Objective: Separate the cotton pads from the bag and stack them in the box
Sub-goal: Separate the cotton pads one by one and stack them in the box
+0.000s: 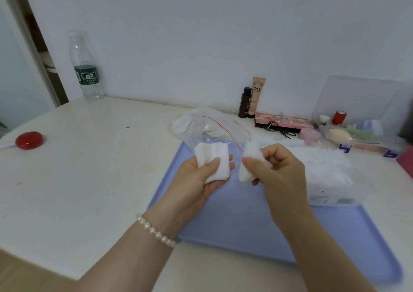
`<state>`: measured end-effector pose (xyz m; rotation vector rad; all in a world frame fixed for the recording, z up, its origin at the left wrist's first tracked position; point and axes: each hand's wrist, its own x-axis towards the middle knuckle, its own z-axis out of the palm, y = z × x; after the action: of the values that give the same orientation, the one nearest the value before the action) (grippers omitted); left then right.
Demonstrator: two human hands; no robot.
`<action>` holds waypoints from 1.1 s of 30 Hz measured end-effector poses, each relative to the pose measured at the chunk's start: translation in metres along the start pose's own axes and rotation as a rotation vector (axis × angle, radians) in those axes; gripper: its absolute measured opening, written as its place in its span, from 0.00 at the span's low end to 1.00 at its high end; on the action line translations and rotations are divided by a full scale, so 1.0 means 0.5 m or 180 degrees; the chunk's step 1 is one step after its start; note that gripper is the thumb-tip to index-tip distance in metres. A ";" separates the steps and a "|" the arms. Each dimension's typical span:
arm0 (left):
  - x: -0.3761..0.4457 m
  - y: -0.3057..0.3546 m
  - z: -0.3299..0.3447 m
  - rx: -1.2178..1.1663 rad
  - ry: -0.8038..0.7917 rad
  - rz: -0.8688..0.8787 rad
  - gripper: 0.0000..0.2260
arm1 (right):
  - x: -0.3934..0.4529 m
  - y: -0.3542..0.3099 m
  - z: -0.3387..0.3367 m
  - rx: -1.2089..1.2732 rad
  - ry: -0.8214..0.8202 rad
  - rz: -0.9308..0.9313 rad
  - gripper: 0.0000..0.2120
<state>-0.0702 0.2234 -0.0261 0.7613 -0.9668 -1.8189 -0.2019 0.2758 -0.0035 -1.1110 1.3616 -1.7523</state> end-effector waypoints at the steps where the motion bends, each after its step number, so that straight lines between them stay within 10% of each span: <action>1: -0.001 -0.002 0.000 0.0055 -0.0051 0.0011 0.11 | -0.004 -0.001 0.005 -0.0102 0.0019 -0.0106 0.12; 20: -0.003 0.000 0.002 -0.0539 -0.0367 -0.0088 0.15 | -0.011 -0.004 0.018 0.0456 -0.0559 0.0226 0.09; 26: 0.005 0.001 -0.005 0.0164 0.0755 0.0789 0.09 | -0.012 0.015 0.009 -0.1498 0.0557 -0.0956 0.12; 33: -0.016 0.008 0.000 -0.0291 -0.0869 0.0074 0.17 | -0.003 0.007 0.010 -0.0638 -0.0013 -0.0163 0.11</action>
<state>-0.0653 0.2296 -0.0216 0.4508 -1.0524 -1.9660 -0.1965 0.2741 -0.0066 -1.2663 1.5452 -1.6757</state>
